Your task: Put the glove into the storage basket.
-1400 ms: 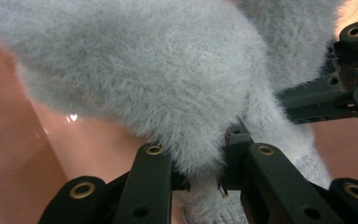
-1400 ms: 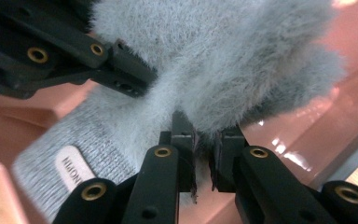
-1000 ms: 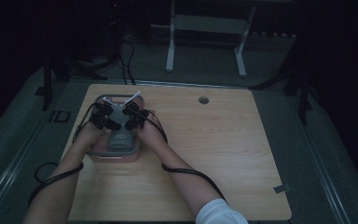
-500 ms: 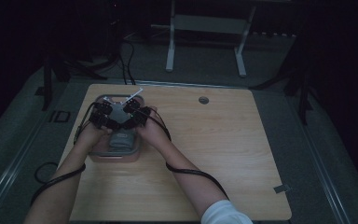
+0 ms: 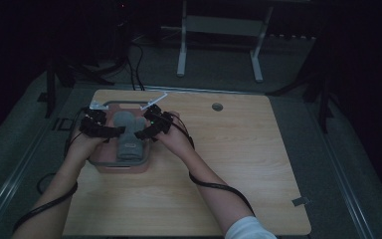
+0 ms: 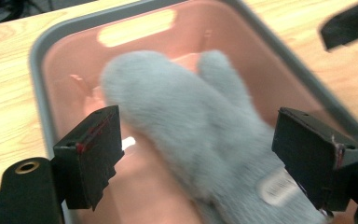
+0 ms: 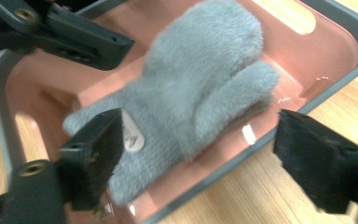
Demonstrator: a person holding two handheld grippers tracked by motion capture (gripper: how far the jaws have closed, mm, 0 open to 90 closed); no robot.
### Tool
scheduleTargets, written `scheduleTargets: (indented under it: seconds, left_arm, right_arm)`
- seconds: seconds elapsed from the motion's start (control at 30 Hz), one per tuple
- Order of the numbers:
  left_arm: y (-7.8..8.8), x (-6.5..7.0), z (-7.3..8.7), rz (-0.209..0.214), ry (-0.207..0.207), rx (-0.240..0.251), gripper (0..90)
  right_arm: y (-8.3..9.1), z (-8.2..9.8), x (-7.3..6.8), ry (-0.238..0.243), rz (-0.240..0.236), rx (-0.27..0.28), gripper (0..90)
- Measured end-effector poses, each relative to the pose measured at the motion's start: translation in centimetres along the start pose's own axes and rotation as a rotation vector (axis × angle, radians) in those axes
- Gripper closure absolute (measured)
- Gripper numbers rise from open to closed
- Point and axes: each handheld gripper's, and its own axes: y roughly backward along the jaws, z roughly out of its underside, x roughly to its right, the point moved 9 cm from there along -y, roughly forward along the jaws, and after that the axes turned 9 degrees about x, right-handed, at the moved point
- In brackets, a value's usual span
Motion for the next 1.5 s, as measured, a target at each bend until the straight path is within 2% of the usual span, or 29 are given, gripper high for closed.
scheduleTargets:
  seconds: [0.03,0.1,0.13,0.17,0.2,0.27,0.3,0.33,0.4,0.47,0.53,0.63,0.7,0.73,0.77,0.87,0.93,0.97,1.03,1.1,1.13,1.17,1.2,1.23,1.3,1.33,1.37,1.5]
  left_arm:
    - [0.0,0.0,0.0,0.000,0.000,0.000,16.5]
    - [0.5,1.0,0.0,0.026,-0.010,0.012,16.5]
    - [0.8,1.5,0.0,0.040,-0.019,0.018,16.5]
    - [1.4,2.7,0.0,0.068,-0.038,0.035,16.5]
    - [1.7,3.2,0.0,0.077,-0.045,0.044,16.6]
    - [1.9,3.4,0.1,0.080,-0.052,0.050,16.5]
    - [2.4,4.3,0.2,0.110,-0.049,0.060,16.6]
    - [2.4,4.3,0.2,0.110,-0.049,0.060,16.5]
    - [2.9,5.2,0.4,0.127,-0.061,0.068,16.5]
    - [3.6,6.6,0.4,0.164,-0.069,0.089,16.5]
    - [3.8,7.0,0.3,0.175,-0.077,0.097,16.5]
    - [4.5,9.1,0.4,0.221,-0.108,0.110,16.6]
    - [4.5,9.1,0.4,0.221,-0.108,0.110,16.5]
    - [4.8,10.6,0.5,0.248,-0.127,0.121,16.6]
    - [4.9,11.1,0.5,0.264,-0.131,0.124,16.5]
    - [5.1,12.6,0.8,0.287,-0.164,0.127,16.6]
    - [5.2,13.6,1.0,0.313,-0.169,0.126,16.5]
    - [5.2,13.6,1.0,0.313,-0.169,0.126,16.5]
    - [5.3,14.6,1.2,0.322,-0.204,0.140,16.5]
    - [5.3,16.0,1.5,0.359,-0.212,0.140,16.5]
    - [5.3,16.0,1.5,0.359,-0.212,0.140,16.5]
    - [5.1,17.0,1.9,0.387,-0.217,0.131,16.5]
    - [5.1,17.0,1.9,0.387,-0.217,0.131,16.5]
    - [5.1,17.4,2.1,0.396,-0.224,0.129,16.5]
    - [4.8,18.7,2.6,0.427,-0.238,0.123,16.5]
    - [4.8,18.7,2.6,0.427,-0.238,0.123,16.5]
    - [4.5,19.3,3.1,0.437,-0.258,0.110,16.5]
    - [3.9,20.3,4.0,0.460,-0.271,0.083,16.5]
  right_arm:
    - [0.2,0.1,-0.1,0.003,-0.006,0.005,15.3]
    - [0.4,0.2,-0.3,0.007,-0.016,0.013,15.3]
    - [0.7,0.3,-0.3,0.015,-0.016,0.017,15.2]
    - [1.3,0.6,-0.6,0.033,-0.022,0.026,15.2]
    - [1.6,0.7,-0.7,0.029,-0.026,0.032,15.2]
    - [2.2,1.0,-0.9,0.041,-0.026,0.035,15.0]
    - [2.6,1.2,-0.9,0.049,-0.026,0.039,15.0]
    - [2.8,1.3,-0.9,0.049,-0.026,0.041,15.0]
    - [3.4,1.8,-0.7,0.053,-0.024,0.039,15.0]
    - [3.9,2.3,-0.6,0.060,-0.025,0.036,15.0]
    - [4.2,2.6,-0.5,0.068,-0.025,0.037,15.1]
    - [5.2,3.3,-0.4,0.070,-0.029,0.042,15.1]
    - [5.4,3.5,-0.4,0.069,-0.030,0.045,15.1]
    - [5.8,3.8,-0.3,0.069,-0.027,0.047,15.1]
    - [6.0,4.0,-0.4,0.073,-0.030,0.046,15.1]
    - [6.4,4.7,-0.3,0.075,-0.030,0.041,15.4]
    - [6.6,5.2,-0.2,0.067,-0.036,0.046,16.4]
    - [6.8,5.4,-0.2,0.069,-0.035,0.045,16.4]
    - [7.0,6.1,-0.2,0.065,-0.038,0.039,16.1]
    - [7.2,6.7,-0.1,0.075,-0.036,0.032,16.1]
    - [7.3,6.9,-0.2,0.076,-0.036,0.031,16.1]
    - [7.5,7.2,-0.1,0.077,-0.035,0.033,16.1]
    - [7.7,7.6,0.0,0.073,-0.032,0.040,16.1]
    - [7.7,7.6,0.0,0.073,-0.032,0.040,16.1]
    - [8.0,8.8,0.3,0.058,-0.035,0.038,16.1]
    - [8.1,9.2,0.3,0.061,-0.037,0.037,16.1]
    - [8.2,9.5,0.4,0.065,-0.037,0.031,16.1]
    - [8.6,10.5,0.3,0.078,-0.046,0.024,16.0]
